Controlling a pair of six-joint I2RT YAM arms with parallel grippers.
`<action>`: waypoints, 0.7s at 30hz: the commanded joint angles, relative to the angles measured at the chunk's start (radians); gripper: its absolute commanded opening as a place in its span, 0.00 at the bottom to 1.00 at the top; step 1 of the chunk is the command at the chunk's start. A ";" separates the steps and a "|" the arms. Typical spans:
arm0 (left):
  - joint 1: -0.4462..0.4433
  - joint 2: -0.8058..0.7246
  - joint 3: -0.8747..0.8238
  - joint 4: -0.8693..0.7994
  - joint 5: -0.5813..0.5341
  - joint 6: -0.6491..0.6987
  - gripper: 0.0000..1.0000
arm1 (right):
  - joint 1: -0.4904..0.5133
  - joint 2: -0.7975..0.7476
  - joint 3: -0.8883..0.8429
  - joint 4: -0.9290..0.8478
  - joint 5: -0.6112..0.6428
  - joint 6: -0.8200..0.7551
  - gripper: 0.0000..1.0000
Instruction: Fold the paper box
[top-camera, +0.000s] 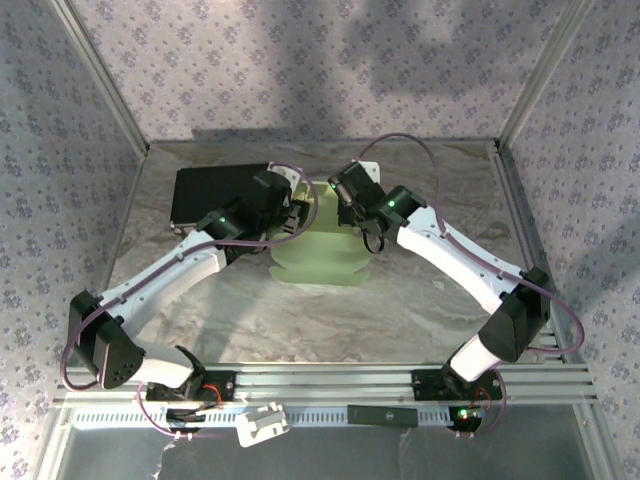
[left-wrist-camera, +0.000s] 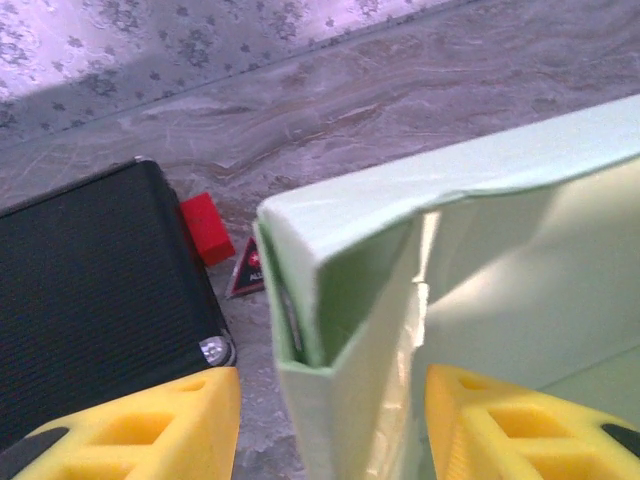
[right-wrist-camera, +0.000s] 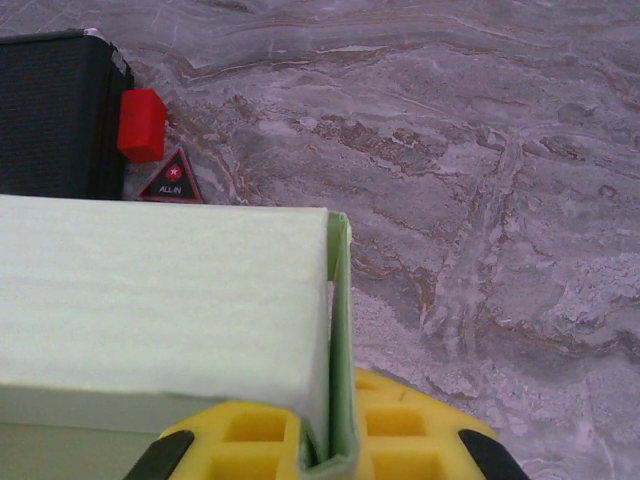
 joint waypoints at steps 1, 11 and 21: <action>0.009 -0.051 -0.033 -0.007 0.068 0.030 0.48 | -0.002 -0.008 0.036 -0.031 -0.002 -0.005 0.00; 0.043 -0.041 -0.076 0.011 0.052 0.033 0.21 | 0.002 -0.010 0.038 -0.026 -0.006 -0.005 0.00; 0.043 0.024 -0.055 0.029 0.001 0.024 0.00 | 0.011 0.014 0.076 -0.100 0.027 0.056 0.00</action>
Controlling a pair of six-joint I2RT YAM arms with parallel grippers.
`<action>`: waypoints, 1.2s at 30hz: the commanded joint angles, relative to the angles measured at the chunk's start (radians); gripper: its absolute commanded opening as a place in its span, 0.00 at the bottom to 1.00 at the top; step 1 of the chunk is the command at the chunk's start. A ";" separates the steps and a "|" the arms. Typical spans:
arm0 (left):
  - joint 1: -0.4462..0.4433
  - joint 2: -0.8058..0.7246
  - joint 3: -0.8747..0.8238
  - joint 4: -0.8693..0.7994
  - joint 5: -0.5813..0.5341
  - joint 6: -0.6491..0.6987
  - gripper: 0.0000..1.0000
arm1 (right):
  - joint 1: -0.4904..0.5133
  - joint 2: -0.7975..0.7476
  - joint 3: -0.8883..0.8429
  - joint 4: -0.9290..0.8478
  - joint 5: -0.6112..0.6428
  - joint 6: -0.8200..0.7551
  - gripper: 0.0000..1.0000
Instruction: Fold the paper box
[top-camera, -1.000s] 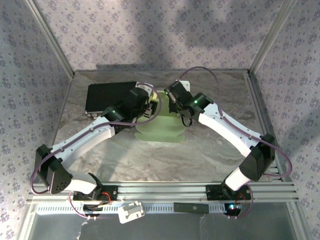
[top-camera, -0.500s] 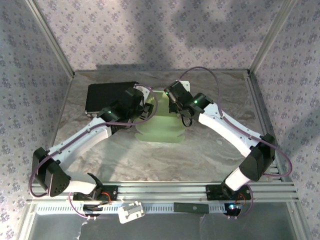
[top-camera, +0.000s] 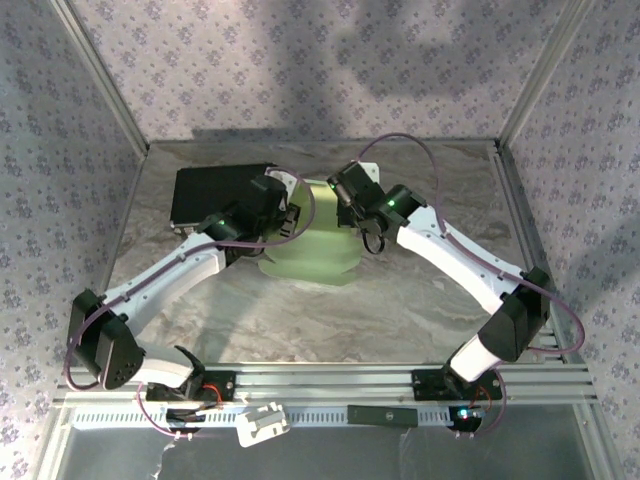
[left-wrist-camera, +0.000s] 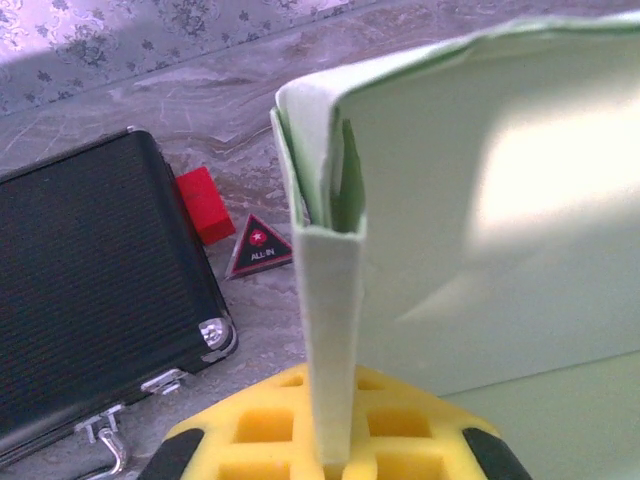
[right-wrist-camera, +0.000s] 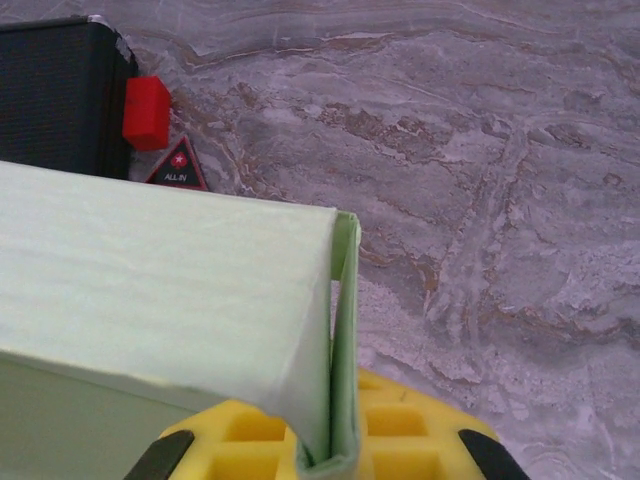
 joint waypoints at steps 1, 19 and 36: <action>0.003 0.024 0.016 -0.020 -0.030 0.019 0.00 | 0.005 0.013 0.053 -0.063 0.041 0.046 0.00; 0.001 0.086 -0.051 0.025 -0.003 -0.003 0.00 | 0.009 0.063 0.037 -0.050 0.026 0.059 0.00; -0.067 -0.004 -0.138 0.120 0.020 -0.040 0.33 | 0.013 0.061 0.044 -0.045 0.011 0.056 0.00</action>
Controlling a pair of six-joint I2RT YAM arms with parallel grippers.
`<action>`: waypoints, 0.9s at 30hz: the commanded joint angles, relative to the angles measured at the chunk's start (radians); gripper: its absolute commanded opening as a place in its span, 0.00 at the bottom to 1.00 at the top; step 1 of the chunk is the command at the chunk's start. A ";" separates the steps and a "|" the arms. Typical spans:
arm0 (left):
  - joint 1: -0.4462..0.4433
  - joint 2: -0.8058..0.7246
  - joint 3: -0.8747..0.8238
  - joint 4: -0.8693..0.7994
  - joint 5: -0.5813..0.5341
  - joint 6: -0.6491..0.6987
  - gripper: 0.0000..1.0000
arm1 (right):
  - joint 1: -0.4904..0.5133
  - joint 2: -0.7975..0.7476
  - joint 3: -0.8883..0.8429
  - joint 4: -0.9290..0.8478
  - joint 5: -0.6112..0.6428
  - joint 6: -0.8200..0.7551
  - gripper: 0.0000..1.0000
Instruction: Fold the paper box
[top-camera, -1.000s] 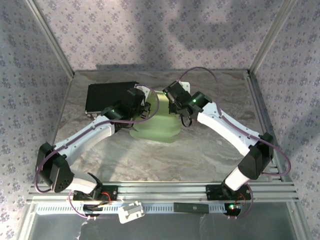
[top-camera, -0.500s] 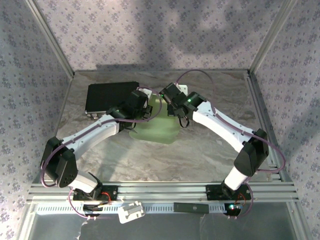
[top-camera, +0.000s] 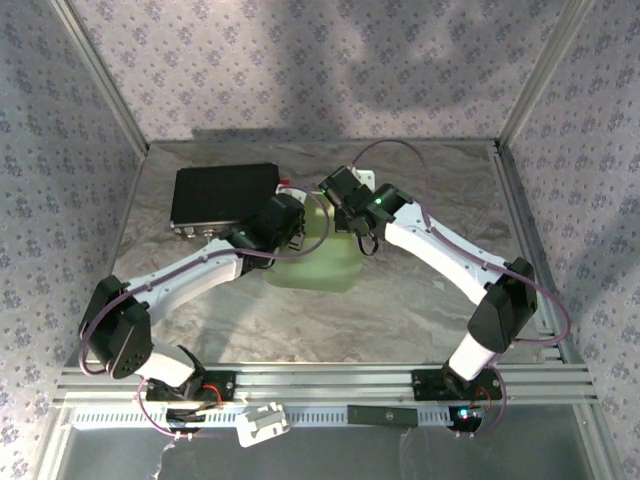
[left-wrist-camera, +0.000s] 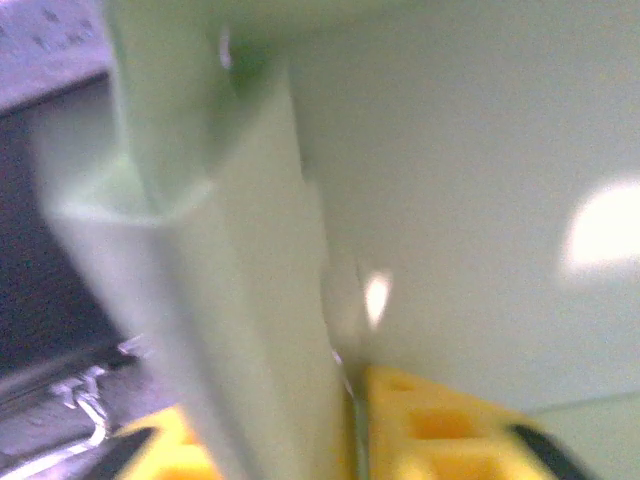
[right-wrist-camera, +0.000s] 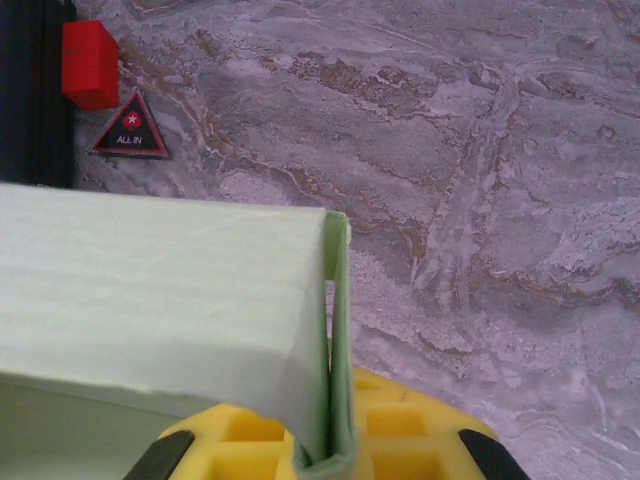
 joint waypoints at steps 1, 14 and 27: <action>0.008 -0.075 -0.024 0.035 0.171 0.014 0.38 | 0.005 -0.010 0.033 0.006 0.004 0.003 0.00; 0.082 -0.181 0.021 -0.098 0.320 0.034 0.55 | 0.002 -0.013 0.036 0.005 0.001 0.000 0.00; 0.147 -0.146 0.117 -0.113 0.254 0.054 0.53 | 0.007 -0.007 0.042 0.001 0.001 -0.001 0.00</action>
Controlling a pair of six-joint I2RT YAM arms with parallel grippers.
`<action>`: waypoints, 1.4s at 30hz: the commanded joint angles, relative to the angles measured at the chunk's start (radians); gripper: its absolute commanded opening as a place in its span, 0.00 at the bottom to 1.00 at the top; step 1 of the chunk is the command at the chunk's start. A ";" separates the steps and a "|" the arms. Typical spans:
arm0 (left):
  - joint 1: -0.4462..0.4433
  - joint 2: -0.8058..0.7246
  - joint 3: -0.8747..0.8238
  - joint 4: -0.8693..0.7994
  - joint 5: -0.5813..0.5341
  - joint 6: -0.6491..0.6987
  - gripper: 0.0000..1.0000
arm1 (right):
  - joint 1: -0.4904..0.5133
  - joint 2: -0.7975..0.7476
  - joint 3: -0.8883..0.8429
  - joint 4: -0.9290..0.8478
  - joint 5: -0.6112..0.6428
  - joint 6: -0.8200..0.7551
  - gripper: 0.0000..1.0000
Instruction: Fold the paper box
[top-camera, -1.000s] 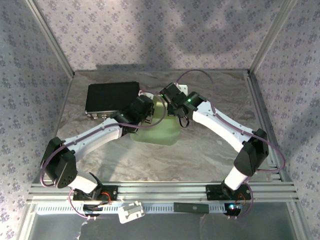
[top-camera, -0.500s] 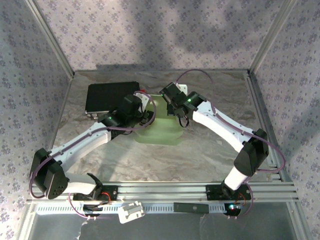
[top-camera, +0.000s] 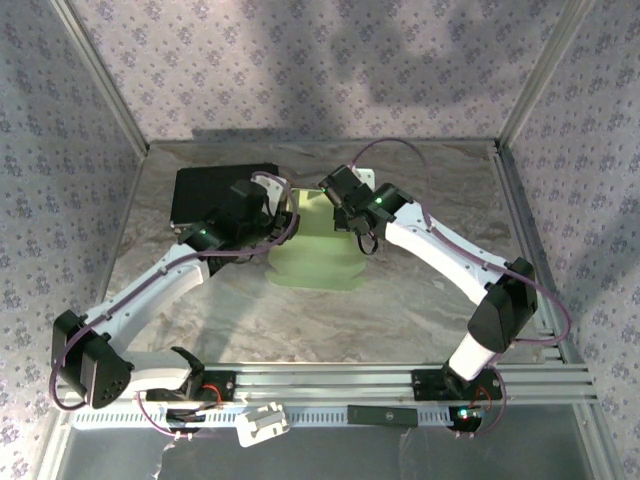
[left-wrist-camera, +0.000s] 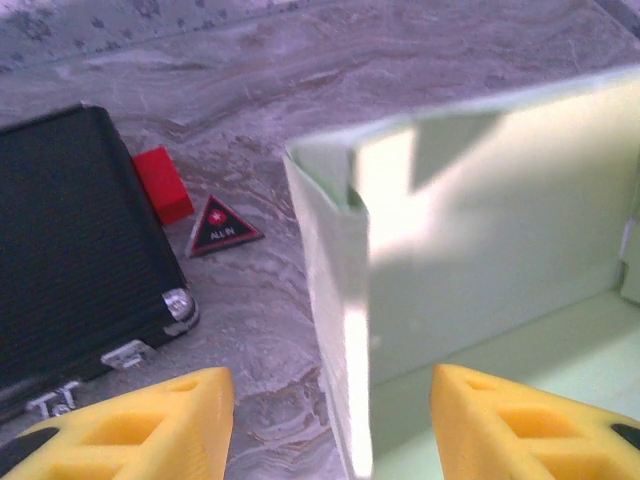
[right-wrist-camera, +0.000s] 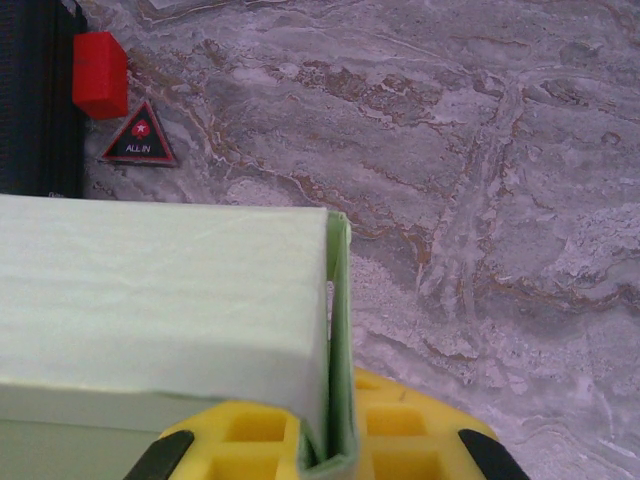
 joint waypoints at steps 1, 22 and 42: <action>0.017 0.040 0.086 -0.026 -0.021 0.029 0.53 | 0.006 -0.008 0.038 -0.007 0.001 -0.002 0.00; -0.056 0.201 0.178 -0.027 -0.297 0.123 0.20 | 0.004 0.013 0.060 -0.007 -0.029 -0.002 0.00; -0.185 0.259 0.171 0.000 -0.664 0.124 0.00 | 0.007 0.008 0.056 -0.009 -0.023 0.012 0.00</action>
